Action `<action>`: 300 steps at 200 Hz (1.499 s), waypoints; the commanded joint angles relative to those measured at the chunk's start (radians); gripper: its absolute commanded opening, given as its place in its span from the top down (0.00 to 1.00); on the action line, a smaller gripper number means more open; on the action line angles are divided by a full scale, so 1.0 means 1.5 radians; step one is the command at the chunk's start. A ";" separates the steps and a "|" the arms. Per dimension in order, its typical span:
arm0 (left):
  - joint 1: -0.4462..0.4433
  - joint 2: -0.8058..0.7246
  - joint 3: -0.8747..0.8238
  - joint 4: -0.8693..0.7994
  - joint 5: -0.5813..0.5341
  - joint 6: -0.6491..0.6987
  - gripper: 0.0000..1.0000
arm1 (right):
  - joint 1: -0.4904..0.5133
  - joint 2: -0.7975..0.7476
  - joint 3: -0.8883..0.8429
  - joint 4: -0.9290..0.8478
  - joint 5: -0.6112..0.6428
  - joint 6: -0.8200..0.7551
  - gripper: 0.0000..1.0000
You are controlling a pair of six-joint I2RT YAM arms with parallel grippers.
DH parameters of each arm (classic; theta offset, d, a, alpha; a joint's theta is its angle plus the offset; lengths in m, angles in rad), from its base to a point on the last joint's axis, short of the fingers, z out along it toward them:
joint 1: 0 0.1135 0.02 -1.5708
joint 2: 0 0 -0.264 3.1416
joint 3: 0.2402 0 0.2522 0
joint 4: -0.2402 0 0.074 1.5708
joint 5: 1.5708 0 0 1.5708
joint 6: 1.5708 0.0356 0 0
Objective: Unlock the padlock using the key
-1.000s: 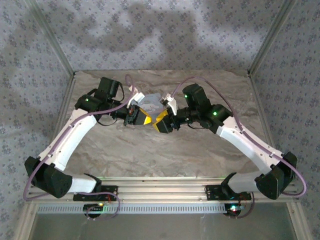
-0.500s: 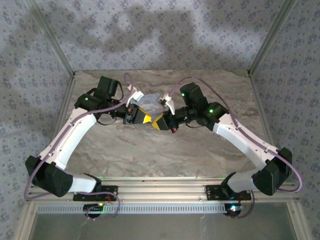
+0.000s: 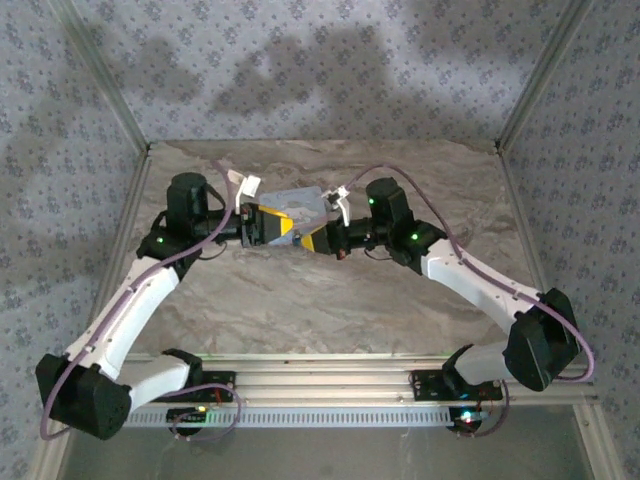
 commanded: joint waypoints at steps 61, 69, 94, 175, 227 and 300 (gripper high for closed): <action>-0.011 -0.018 -0.100 0.309 -0.049 -0.221 0.57 | 0.005 -0.032 -0.033 0.172 0.038 0.108 1.00; -0.016 -0.017 -0.100 0.308 -0.051 -0.220 0.57 | 0.007 -0.035 -0.034 0.172 0.039 0.107 1.00; -0.032 -0.010 -0.099 0.300 -0.050 -0.209 0.56 | 0.011 -0.040 -0.035 0.173 0.041 0.107 1.00; -0.072 0.009 -0.077 0.271 -0.036 -0.177 0.94 | 0.018 -0.053 -0.038 0.171 0.041 0.105 1.00; -0.073 0.003 0.007 0.030 -0.042 0.012 1.00 | 0.019 -0.084 -0.020 0.041 0.052 0.034 0.51; -0.071 0.115 0.201 -0.288 0.106 0.214 1.00 | 0.015 -0.131 0.014 -0.080 0.014 -0.069 0.48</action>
